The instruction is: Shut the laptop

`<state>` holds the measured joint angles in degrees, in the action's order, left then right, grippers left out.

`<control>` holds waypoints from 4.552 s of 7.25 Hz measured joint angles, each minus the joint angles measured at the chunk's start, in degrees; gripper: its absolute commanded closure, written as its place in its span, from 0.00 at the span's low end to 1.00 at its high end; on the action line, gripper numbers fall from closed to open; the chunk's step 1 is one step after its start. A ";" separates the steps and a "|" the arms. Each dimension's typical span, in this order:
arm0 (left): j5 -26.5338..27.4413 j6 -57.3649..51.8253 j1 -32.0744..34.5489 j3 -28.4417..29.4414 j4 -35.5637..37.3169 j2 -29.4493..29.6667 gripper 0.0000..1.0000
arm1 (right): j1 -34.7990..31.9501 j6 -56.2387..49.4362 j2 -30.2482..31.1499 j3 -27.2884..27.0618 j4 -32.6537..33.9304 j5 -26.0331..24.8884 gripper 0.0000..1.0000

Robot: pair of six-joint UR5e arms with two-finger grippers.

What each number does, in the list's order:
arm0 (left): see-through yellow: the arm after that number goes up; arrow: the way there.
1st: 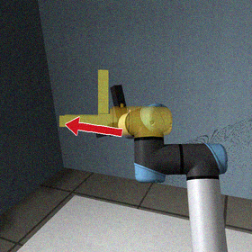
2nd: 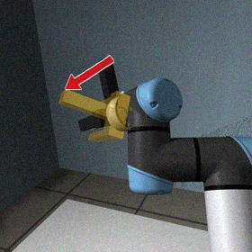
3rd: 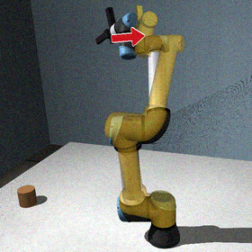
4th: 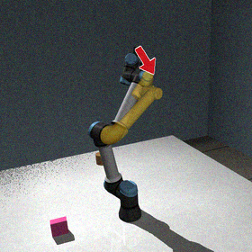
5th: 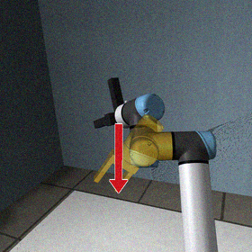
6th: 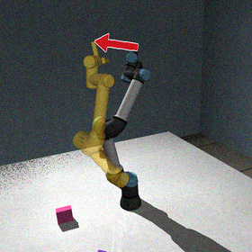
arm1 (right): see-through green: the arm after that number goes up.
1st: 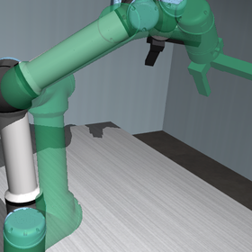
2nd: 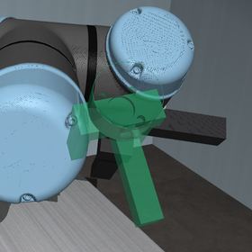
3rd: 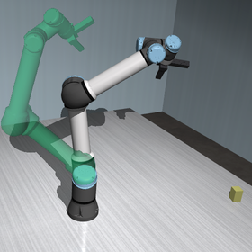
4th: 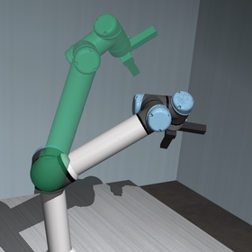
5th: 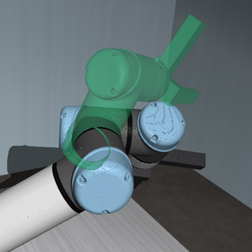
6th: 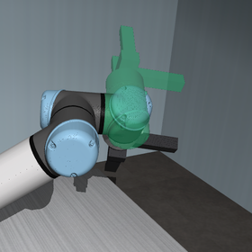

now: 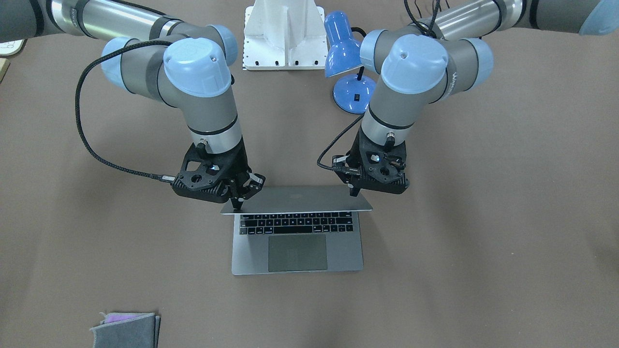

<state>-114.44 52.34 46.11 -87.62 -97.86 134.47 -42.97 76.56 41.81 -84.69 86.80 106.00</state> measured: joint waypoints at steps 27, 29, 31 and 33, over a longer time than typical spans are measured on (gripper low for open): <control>3.74 -3.91 1.47 17.23 -11.77 3.62 0.02 | -1.38 -2.04 -5.36 19.78 -13.85 1.80 0.00; -4.76 -10.74 7.25 4.73 -0.02 -1.72 0.02 | -4.98 -10.09 4.01 3.56 -3.92 6.70 0.00; -8.66 -24.73 15.19 -9.52 15.18 -9.12 0.02 | -11.37 -25.46 18.82 -15.97 6.39 11.70 0.00; -14.50 -42.00 25.82 -16.04 22.71 -17.70 0.02 | -22.72 -45.07 32.66 -24.64 9.88 19.38 0.00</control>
<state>-128.94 10.34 71.93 -103.66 -75.15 116.77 -65.69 31.48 74.46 -109.33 96.68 125.37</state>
